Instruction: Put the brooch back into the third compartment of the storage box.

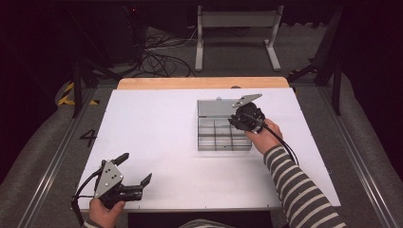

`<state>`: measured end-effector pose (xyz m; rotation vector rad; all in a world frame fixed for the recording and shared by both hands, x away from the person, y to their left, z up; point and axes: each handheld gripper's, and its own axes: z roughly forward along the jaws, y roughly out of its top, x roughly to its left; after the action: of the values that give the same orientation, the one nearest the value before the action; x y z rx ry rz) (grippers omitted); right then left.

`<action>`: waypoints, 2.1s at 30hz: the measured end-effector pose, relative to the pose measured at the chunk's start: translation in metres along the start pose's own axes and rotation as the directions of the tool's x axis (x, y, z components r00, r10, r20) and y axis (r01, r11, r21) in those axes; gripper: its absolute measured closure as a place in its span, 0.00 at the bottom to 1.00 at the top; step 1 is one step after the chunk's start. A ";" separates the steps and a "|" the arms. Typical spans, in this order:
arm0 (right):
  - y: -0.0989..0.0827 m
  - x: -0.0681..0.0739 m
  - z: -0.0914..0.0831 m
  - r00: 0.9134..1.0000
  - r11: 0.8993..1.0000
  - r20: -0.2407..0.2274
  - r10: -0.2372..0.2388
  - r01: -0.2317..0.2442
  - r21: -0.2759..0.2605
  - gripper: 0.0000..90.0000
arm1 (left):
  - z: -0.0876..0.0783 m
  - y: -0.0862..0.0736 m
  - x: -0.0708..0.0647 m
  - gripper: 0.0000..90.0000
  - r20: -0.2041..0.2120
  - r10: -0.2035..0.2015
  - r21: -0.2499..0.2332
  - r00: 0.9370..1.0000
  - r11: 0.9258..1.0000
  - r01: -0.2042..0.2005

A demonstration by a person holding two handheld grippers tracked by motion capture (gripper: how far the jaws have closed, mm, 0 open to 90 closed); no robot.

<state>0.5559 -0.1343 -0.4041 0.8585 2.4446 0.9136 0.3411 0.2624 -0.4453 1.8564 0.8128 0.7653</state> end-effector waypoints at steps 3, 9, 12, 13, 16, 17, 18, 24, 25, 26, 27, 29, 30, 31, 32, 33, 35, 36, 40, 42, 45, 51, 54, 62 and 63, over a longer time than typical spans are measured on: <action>-0.001 -0.003 0.002 1.000 1.000 0.008 0.004 -0.004 0.011 0.86 | 0.000 0.000 0.000 0.06 0.000 0.000 0.000 1.000 1.000 0.000; -0.005 -0.010 0.008 1.000 0.999 0.019 0.016 -0.016 0.036 0.86 | 0.000 0.000 0.000 0.06 0.000 0.001 0.000 1.000 1.000 -0.001; -0.006 -0.013 0.011 1.000 0.999 0.015 0.025 -0.026 0.046 0.86 | 0.000 0.000 0.000 0.06 -0.001 0.001 0.001 1.000 1.000 -0.001; -0.007 -0.013 0.012 0.999 0.998 0.018 0.027 -0.028 0.051 0.86 | 0.000 0.000 0.000 0.06 -0.001 0.001 0.001 1.000 1.000 -0.001; -0.008 -0.015 0.015 0.999 0.998 0.022 0.027 -0.029 0.062 0.86 | 0.000 0.000 0.000 0.06 -0.004 0.011 0.002 1.000 1.000 -0.011; -0.008 -0.015 0.017 0.999 0.997 0.022 0.027 -0.028 0.066 0.86 | 0.000 0.000 0.000 0.06 -0.005 0.011 0.002 1.000 1.000 -0.011; -0.008 -0.015 0.017 0.999 0.997 0.025 0.025 -0.027 0.069 0.86 | 0.000 0.000 0.000 0.06 -0.005 0.011 0.002 1.000 1.000 -0.011; -0.010 -0.019 0.022 0.999 0.995 0.034 0.036 -0.039 0.090 0.86 | 0.000 0.000 0.000 0.06 -0.004 0.011 0.003 1.000 1.000 -0.011; -0.010 -0.019 0.022 0.999 0.995 0.034 0.036 -0.039 0.090 0.86 | 0.000 0.000 0.000 0.06 -0.004 0.011 0.003 1.000 1.000 -0.011; -0.011 -0.021 0.023 0.998 0.994 0.035 0.043 -0.046 0.096 0.86 | 0.000 0.000 0.000 0.06 -0.004 0.011 0.003 1.000 1.000 -0.011; -0.011 -0.021 0.023 0.998 0.994 0.035 0.043 -0.046 0.096 0.86 | 0.000 0.000 0.001 0.06 -0.004 0.011 0.003 1.000 1.000 -0.011; -0.012 -0.023 0.025 0.998 0.993 0.036 0.049 -0.052 0.105 0.86 | 0.000 0.000 0.001 0.06 -0.004 0.011 0.003 1.000 1.000 -0.011; -0.013 -0.023 0.026 0.998 0.992 0.036 0.049 -0.053 0.111 0.86 | 0.000 0.000 0.000 0.06 -0.002 0.006 0.003 1.000 1.000 -0.006; -0.013 -0.023 0.026 0.998 0.992 0.040 0.049 -0.053 0.115 0.86 | 0.000 0.000 0.001 0.06 -0.004 0.010 0.002 1.000 1.000 -0.010; -0.013 -0.024 0.027 0.998 0.992 0.038 0.047 -0.051 0.116 0.86 | 0.000 0.000 0.001 0.06 -0.004 0.011 0.003 1.000 1.000 -0.011; -0.014 -0.024 0.027 0.998 0.991 0.039 0.050 -0.055 0.119 0.86 | 0.000 0.000 0.000 0.06 -0.004 0.012 0.005 1.000 1.000 -0.012; -0.014 -0.025 0.028 0.998 0.991 0.037 0.051 -0.055 0.123 0.86 | 0.000 0.000 0.000 0.06 -0.002 0.010 0.006 1.000 1.000 -0.010; -0.014 -0.025 0.028 0.998 0.990 0.037 0.053 -0.057 0.126 0.86 | 0.000 0.000 0.000 0.06 -0.004 0.013 0.005 1.000 1.000 -0.013; -0.015 -0.026 0.030 0.998 0.988 0.036 0.057 -0.062 0.140 0.86 | 0.000 0.000 0.000 0.06 -0.002 0.010 0.008 1.000 1.000 -0.010; -0.016 -0.027 0.032 0.998 0.987 0.036 0.059 -0.064 0.147 0.86 | 0.001 0.000 0.000 0.06 -0.002 0.010 0.007 1.000 1.000 -0.009; -0.018 -0.029 0.033 0.998 0.985 0.032 0.062 -0.067 0.159 0.85 | 0.001 0.000 0.000 0.06 -0.001 0.009 0.010 1.000 1.000 -0.009; -0.019 -0.029 0.036 0.998 0.982 0.028 0.061 -0.065 0.178 0.85 | 0.001 0.000 0.000 0.06 -0.001 0.009 0.011 1.000 1.000 -0.009; -0.019 -0.029 0.037 0.998 0.981 0.020 0.066 -0.068 0.182 0.85 | 0.001 0.000 0.000 0.06 -0.001 0.009 0.011 1.000 1.000 -0.009; -0.021 -0.029 0.041 0.998 0.976 0.016 0.064 -0.066 0.209 0.85 | 0.001 0.000 0.000 0.06 -0.002 0.008 0.011 1.000 1.000 -0.008; -0.021 -0.029 0.041 0.998 0.976 0.017 0.062 -0.064 0.210 0.85 | 0.001 0.000 0.000 0.06 -0.002 0.008 0.011 1.000 1.000 -0.008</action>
<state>0.5906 -0.1473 -0.4434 1.0156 2.5509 0.6771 0.3418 0.2624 -0.4455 1.8698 0.8130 0.7698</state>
